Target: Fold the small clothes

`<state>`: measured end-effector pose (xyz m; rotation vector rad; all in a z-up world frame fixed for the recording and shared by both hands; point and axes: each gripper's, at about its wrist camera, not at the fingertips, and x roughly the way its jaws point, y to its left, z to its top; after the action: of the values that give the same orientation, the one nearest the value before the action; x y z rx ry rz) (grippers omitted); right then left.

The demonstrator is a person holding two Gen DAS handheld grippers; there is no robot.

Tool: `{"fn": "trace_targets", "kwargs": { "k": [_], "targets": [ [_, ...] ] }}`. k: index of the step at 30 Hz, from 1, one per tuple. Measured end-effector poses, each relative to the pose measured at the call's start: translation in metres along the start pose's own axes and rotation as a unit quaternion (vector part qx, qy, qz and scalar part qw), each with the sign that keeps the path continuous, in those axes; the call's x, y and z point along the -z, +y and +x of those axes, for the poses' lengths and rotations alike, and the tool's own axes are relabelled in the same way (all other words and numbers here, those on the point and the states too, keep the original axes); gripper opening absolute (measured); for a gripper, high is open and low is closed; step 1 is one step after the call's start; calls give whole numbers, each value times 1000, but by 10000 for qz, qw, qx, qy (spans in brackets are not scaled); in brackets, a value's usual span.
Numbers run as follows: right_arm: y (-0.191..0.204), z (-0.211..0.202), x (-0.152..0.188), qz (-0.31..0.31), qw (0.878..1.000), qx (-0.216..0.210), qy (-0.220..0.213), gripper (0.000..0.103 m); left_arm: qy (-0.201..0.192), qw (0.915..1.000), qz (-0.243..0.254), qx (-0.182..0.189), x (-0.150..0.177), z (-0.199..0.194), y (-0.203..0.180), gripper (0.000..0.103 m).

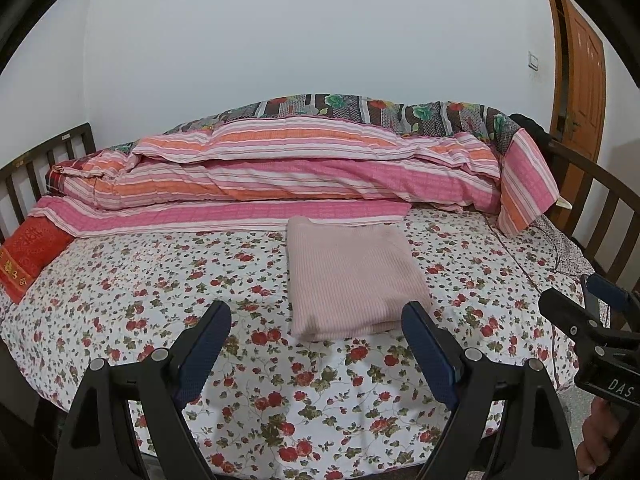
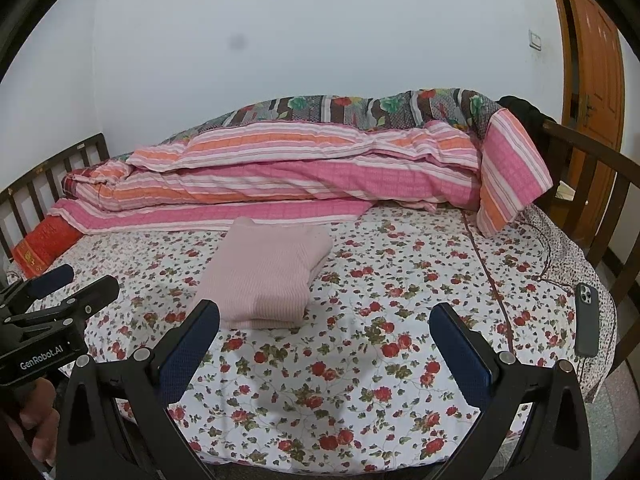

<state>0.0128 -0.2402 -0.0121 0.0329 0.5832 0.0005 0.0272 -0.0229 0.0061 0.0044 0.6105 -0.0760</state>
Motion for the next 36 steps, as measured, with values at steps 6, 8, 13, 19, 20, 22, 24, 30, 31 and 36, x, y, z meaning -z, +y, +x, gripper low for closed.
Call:
{"fn": "trace_targets", "kwargs": {
  "k": [6, 8, 13, 19, 20, 22, 24, 30, 31, 36],
  "targets": [
    [-1, -1, 0, 4, 10000, -14, -3, 103, 9, 10000, -2, 0, 1, -1, -1, 86],
    [-1, 0, 0, 1, 10000, -1, -2, 103, 16, 10000, -2, 19, 0, -1, 0, 87],
    [-2, -1, -1, 18, 10000, 8, -13, 103, 24, 10000, 0, 26, 0, -1, -1, 87],
    [-3, -2, -1, 14, 10000, -1, -14, 103, 22, 10000, 2, 20, 0, -1, -1, 87],
    [-3, -2, -1, 13, 10000, 3, -16, 103, 19, 10000, 1, 19, 0, -2, -1, 87],
    [-3, -2, -1, 11, 10000, -4, -19, 103, 18, 10000, -6, 25, 0, -1, -1, 87],
    [-1, -2, -1, 22, 10000, 8, -20, 103, 23, 10000, -3, 18, 0, -2, -1, 87],
    [0, -4, 0, 40, 10000, -9, -27, 103, 9, 10000, -10, 26, -1, -1, 0, 86],
    [0, -4, -1, 38, 10000, -9, -32, 103, 9, 10000, -8, 29, -1, -2, 0, 86],
    [1, -5, -1, 43, 10000, -5, -35, 103, -43, 10000, 29, -39, -2, -3, 0, 87]
  ]
}}
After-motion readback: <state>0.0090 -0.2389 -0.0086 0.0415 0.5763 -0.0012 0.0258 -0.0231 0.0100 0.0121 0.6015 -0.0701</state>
